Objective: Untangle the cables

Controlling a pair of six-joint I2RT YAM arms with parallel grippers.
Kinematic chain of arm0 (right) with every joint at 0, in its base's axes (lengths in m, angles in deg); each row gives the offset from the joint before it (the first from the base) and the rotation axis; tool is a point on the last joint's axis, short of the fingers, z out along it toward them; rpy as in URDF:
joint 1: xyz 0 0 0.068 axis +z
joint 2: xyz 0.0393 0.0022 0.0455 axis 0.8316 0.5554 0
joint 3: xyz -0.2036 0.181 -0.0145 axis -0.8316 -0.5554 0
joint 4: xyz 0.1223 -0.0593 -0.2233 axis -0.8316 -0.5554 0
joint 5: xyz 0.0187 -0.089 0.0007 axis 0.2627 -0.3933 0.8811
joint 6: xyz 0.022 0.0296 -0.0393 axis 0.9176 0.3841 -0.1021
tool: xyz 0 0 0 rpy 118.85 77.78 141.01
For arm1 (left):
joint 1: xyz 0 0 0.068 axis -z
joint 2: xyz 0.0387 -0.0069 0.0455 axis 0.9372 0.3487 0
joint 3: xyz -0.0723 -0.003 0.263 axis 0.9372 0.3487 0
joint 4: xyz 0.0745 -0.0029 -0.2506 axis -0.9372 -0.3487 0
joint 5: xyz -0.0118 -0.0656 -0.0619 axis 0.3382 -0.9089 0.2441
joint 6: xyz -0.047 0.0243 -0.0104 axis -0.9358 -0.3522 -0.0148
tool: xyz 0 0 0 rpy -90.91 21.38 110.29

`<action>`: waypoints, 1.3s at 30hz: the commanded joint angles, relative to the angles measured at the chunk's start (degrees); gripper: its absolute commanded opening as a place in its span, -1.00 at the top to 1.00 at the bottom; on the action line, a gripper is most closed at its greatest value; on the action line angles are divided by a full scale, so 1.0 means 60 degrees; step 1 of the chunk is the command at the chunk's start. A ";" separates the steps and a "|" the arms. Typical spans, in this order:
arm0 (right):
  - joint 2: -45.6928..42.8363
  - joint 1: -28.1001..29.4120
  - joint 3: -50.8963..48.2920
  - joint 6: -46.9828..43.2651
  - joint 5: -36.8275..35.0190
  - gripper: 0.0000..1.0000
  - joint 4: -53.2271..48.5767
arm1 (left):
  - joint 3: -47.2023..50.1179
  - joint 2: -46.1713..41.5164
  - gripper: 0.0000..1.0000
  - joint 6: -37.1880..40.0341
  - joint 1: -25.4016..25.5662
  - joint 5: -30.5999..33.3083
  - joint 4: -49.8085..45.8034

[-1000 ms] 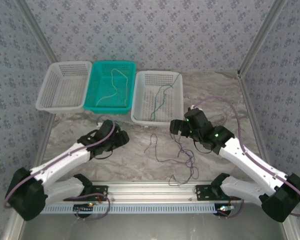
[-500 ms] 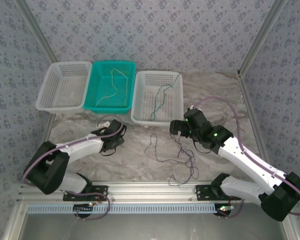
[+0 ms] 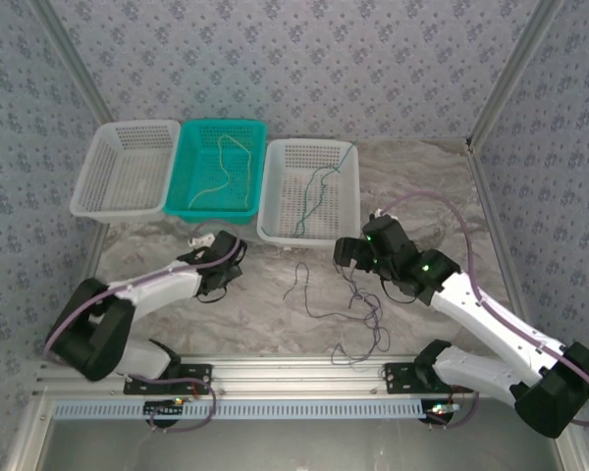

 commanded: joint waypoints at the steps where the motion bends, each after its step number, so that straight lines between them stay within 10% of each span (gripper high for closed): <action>1: -0.0134 0.0336 -0.0771 0.0083 0.0508 -1.00 0.0946 | -0.0758 -0.1556 1.00 0.1407 0.0013 -0.0944 -0.0079; 10: 0.1122 0.1728 -0.2738 0.0115 -0.0440 -1.00 0.3550 | -0.4035 -0.2145 1.00 0.4030 0.0022 -0.3154 -0.1855; 17: 0.3575 0.2031 -0.2231 0.1143 -0.2976 -0.95 0.2314 | -0.6188 -0.2196 1.00 0.4520 -0.0148 -0.2300 -0.2543; 26: 0.4490 0.1921 -0.2258 0.1935 -0.3184 -0.78 0.2060 | -0.9621 -0.1423 1.00 0.4870 -0.1692 -0.2274 -0.2575; 39: 0.4344 0.1923 -0.2092 0.1586 -0.2960 -0.02 0.2104 | -1.4724 0.1971 1.00 0.7157 -0.3215 -0.1982 -0.2114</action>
